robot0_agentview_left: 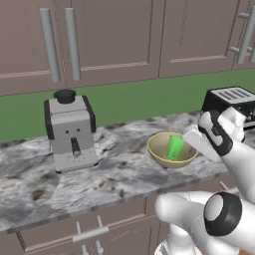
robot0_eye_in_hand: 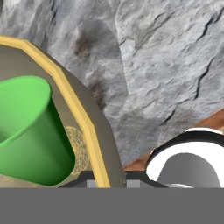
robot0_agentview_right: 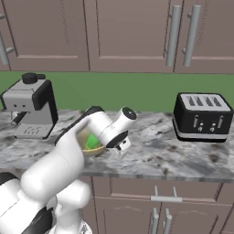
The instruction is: Place the cup inside the bowl on the dining table and move the bowl to any counter.
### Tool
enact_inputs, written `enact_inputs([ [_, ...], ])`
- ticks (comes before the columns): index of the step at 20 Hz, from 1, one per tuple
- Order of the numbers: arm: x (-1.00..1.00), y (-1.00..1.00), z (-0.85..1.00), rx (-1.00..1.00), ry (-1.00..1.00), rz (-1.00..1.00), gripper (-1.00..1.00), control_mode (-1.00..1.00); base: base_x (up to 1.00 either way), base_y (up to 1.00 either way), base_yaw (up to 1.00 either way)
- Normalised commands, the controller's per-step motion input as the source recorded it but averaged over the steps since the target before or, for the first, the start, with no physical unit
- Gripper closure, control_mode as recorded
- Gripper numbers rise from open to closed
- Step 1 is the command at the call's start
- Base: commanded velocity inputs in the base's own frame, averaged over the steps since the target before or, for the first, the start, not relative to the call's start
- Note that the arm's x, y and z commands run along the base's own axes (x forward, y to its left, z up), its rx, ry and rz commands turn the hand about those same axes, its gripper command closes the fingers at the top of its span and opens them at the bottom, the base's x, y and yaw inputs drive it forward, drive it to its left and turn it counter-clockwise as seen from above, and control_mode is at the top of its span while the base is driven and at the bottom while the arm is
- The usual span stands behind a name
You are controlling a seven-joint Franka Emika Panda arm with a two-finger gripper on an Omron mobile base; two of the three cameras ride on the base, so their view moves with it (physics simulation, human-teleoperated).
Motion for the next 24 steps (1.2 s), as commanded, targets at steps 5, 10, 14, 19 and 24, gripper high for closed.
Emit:
enact_inputs([
  [5,0.38,0.02,-0.02,-0.06,0.07,0.00,1.00,-1.00,0.00,0.00,0.00],
  [10,0.35,0.00,-0.07,-0.04,0.07,0.00,1.00,-1.00,0.00,0.00,0.00],
  [14,0.22,0.00,-0.25,0.00,0.03,0.00,1.00,-1.00,0.00,0.00,0.00],
  [19,0.19,0.00,-0.30,0.00,0.00,0.00,1.00,-1.00,0.00,0.00,0.00],
  [24,0.13,0.00,-0.18,0.00,0.00,0.00,1.00,-1.00,0.00,0.00,0.00],
])
